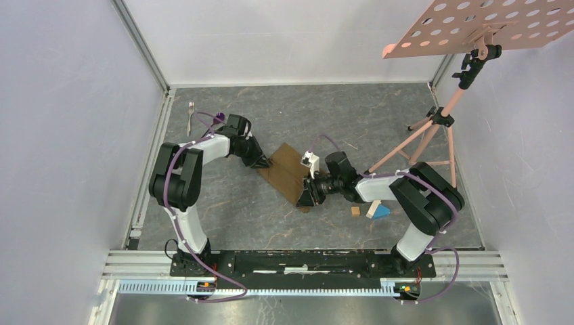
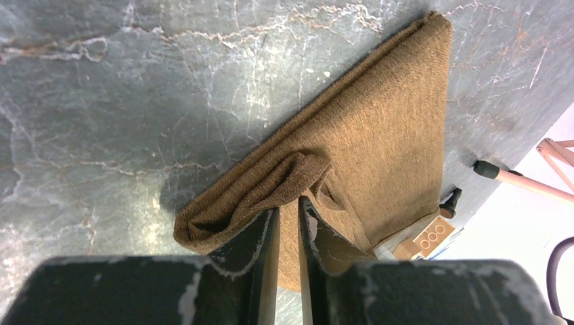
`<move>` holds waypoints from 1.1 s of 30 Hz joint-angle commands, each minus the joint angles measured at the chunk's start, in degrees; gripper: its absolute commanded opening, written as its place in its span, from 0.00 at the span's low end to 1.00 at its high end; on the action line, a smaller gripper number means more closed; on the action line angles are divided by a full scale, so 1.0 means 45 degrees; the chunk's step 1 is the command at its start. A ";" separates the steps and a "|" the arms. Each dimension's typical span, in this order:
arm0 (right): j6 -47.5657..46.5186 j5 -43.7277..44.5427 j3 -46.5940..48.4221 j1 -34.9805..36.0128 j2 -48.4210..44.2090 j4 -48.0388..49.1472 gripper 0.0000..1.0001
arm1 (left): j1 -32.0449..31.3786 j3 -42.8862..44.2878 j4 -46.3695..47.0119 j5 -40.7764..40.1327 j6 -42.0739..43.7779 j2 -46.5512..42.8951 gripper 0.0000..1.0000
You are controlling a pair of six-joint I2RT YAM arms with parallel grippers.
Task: Fold the napkin into a case and place the utensils inside
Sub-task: Smooth out the 2/3-rectangle-folded napkin at the center of the board.
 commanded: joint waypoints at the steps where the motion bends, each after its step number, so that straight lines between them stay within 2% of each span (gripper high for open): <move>1: -0.0130 0.0544 -0.0050 -0.0082 0.0161 0.0206 0.29 | -0.0028 0.0376 0.0812 0.0081 -0.0416 0.0471 0.22; 7: -0.0860 0.1346 0.0004 -0.0104 -0.0053 -0.0989 0.28 | -0.0035 0.0401 0.1757 0.0564 -0.0741 0.0687 0.24; 10: -0.0810 0.1242 0.0188 -0.0095 -0.0466 -0.1168 0.27 | -0.0037 0.0675 0.1811 0.0809 -0.0871 0.0961 0.22; 18: -0.0512 0.0569 -0.0076 -0.0201 -0.0892 -0.0873 0.25 | -0.0031 0.0566 0.1516 -0.0168 -0.0867 0.0198 0.22; 26: -0.0349 0.0689 -0.0957 -0.0284 -0.0614 -0.0300 0.21 | -0.0246 0.0576 0.1541 0.0492 -0.0814 -0.0076 0.26; 33: -0.0288 0.0648 -0.0320 -0.0273 -0.1360 -0.0710 0.21 | -0.0366 0.0693 0.1810 0.0639 -0.1043 0.0194 0.22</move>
